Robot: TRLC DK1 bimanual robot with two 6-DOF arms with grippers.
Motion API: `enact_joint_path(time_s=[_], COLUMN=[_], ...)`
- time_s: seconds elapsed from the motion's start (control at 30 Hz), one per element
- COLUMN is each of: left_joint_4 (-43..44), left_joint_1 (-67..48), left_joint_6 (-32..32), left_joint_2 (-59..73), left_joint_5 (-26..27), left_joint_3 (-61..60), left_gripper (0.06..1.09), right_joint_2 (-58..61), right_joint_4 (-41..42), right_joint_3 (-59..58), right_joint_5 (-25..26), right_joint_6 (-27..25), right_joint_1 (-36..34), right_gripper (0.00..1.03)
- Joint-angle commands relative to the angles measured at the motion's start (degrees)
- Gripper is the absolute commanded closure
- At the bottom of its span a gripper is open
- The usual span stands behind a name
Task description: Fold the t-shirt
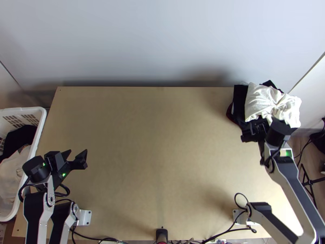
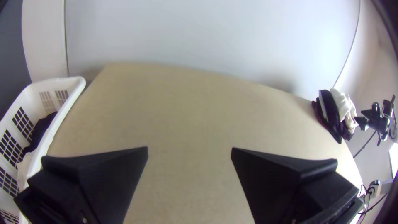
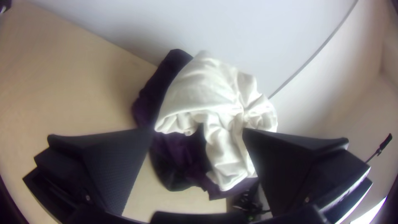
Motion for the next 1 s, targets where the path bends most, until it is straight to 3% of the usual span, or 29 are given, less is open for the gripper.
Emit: enact_joint_path(time_s=[0.0, 0.27, 0.53, 0.8, 0.97], left_joint_4=[0.9, 0.4, 2.4, 9.3, 9.2], left_joint_1=[0.0, 0.0, -0.8, -5.4, -5.3], left_joint_6=[-1.9, -2.8, -2.9, -6.5, -7.9], left_joint_2=[-0.6, -2.1, -3.3, -9.5, -15.3], left_joint_5=[0.2, 0.2, 0.3, 0.2, -0.3], left_joint_3=[1.0, 1.3, 0.2, -5.2, -5.9], left_gripper=[0.11, 0.11, 0.11, 0.11, 0.11], right_joint_2=[-11.5, -17.4, -23.8, -33.5, -39.2], right_joint_4=[-13.8, -21.2, -24.2, -21.5, -18.4], right_joint_3=[-0.5, -0.1, 0.0, -3.7, -7.0], right_joint_5=[0.0, -1.4, -10.2, -11.5, -11.5], right_joint_6=[14.4, 27.5, 41.5, 42.4, 42.1], right_joint_1=[3.5, 6.9, 6.9, 7.3, 7.2], right_gripper=[0.04, 0.04, 0.04, 0.04, 0.05])
